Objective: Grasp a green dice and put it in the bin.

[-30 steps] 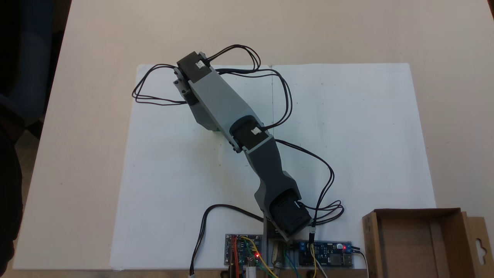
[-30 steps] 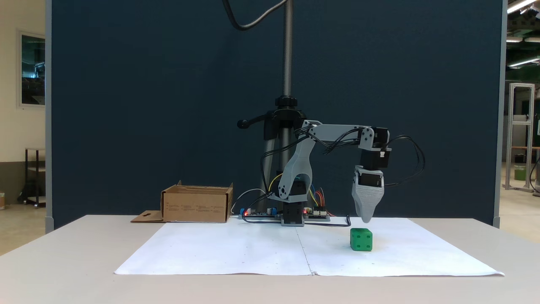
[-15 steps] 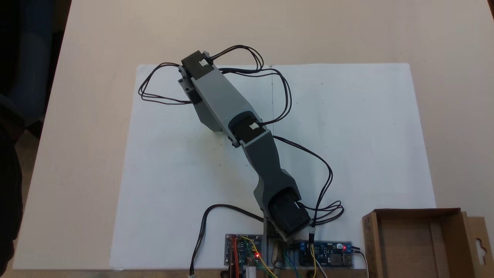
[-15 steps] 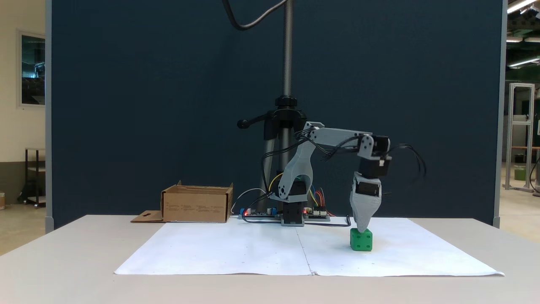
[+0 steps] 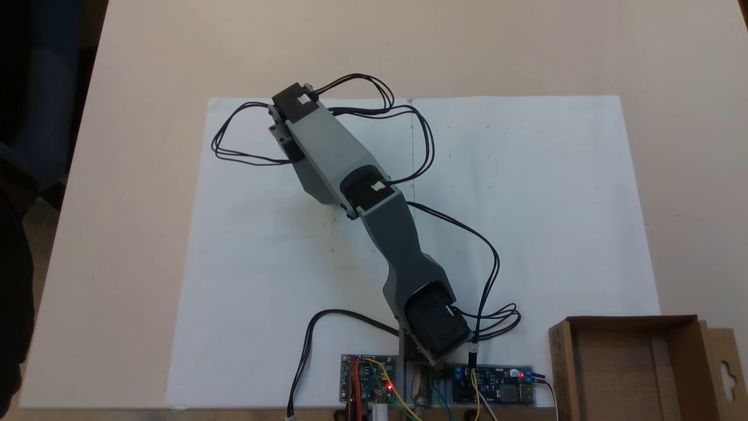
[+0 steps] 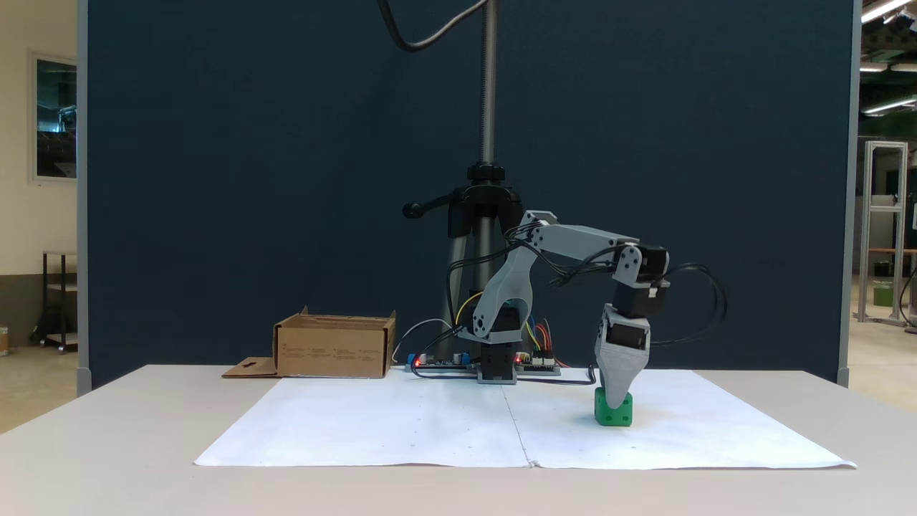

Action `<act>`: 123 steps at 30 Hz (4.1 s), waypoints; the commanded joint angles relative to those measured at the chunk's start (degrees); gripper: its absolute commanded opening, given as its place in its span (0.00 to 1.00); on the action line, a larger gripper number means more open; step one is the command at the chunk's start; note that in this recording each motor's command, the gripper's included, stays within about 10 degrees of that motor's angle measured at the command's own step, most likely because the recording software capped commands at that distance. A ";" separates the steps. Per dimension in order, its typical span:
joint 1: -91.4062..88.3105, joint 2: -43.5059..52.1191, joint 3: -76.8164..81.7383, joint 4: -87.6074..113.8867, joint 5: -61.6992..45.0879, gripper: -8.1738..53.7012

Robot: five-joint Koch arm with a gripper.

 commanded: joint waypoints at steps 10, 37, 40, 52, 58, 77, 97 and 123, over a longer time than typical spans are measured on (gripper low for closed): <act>-1.32 -1.85 -0.35 -0.53 5.45 0.80; 0.44 -3.25 0.18 -4.92 5.36 0.72; 0.35 -3.25 0.18 -4.83 5.36 0.72; 0.26 -3.25 0.35 -4.83 5.36 0.48; 0.53 -2.64 0.26 -5.36 5.36 0.33; 39.29 17.84 0.35 -15.21 -10.37 0.33; 90.70 29.88 3.25 -15.29 -42.36 0.33; 136.23 27.33 3.16 -17.23 -67.41 0.33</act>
